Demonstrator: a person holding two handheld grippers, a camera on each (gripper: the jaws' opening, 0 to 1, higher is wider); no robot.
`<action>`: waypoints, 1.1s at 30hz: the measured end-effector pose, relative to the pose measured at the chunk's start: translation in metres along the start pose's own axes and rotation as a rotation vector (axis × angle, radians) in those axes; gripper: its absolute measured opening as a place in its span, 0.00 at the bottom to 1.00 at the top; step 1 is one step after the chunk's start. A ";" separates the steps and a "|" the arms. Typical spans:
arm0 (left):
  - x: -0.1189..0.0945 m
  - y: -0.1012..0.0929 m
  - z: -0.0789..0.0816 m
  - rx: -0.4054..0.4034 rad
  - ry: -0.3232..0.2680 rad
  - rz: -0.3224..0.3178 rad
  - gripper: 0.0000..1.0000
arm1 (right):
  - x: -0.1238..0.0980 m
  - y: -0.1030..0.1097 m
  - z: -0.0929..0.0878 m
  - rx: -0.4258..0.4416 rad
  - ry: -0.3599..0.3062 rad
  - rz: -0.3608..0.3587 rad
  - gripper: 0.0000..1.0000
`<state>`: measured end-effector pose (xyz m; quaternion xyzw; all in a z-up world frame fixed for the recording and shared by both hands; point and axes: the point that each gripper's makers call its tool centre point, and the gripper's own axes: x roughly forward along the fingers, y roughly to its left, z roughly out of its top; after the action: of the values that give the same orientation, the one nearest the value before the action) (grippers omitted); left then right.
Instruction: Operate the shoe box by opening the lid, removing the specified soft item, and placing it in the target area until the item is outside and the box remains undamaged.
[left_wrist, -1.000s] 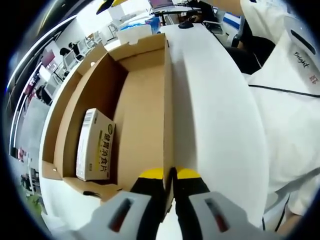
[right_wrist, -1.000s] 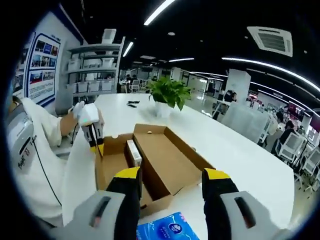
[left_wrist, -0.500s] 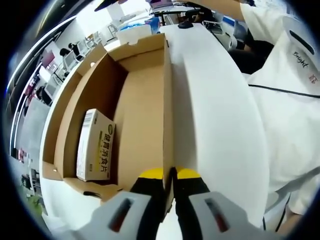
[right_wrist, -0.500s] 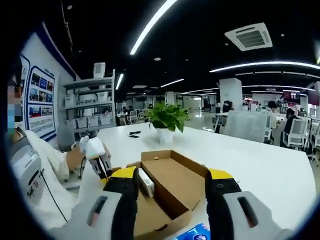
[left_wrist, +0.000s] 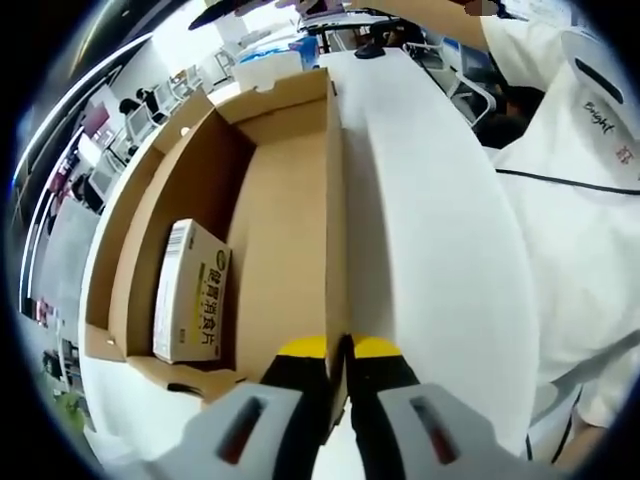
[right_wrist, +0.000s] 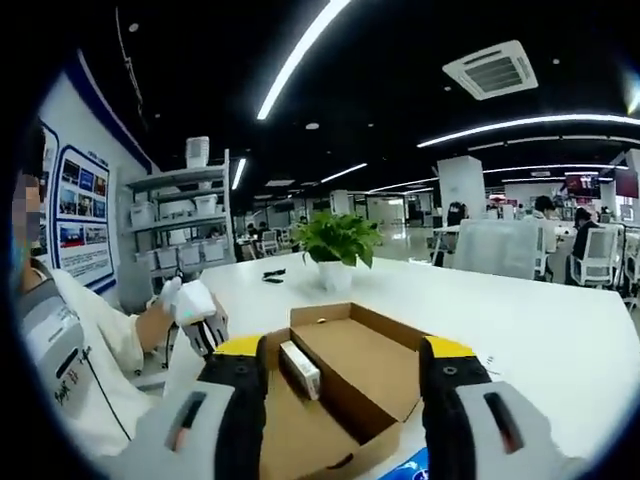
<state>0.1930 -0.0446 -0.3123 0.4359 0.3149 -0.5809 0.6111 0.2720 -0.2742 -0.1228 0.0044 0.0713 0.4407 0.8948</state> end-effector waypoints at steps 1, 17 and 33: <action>0.000 0.000 0.000 0.000 0.001 0.000 0.05 | 0.000 -0.005 -0.003 -0.028 0.011 -0.039 0.56; 0.000 0.000 0.000 0.001 -0.001 0.001 0.05 | 0.017 -0.007 -0.006 -0.137 0.016 -0.230 0.50; 0.000 -0.003 -0.001 -0.013 0.017 -0.035 0.02 | 0.002 0.001 -0.014 -0.047 -0.055 -0.394 0.38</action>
<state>0.1905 -0.0441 -0.3133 0.4311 0.3314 -0.5857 0.6011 0.2710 -0.2728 -0.1371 -0.0183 0.0362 0.2583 0.9652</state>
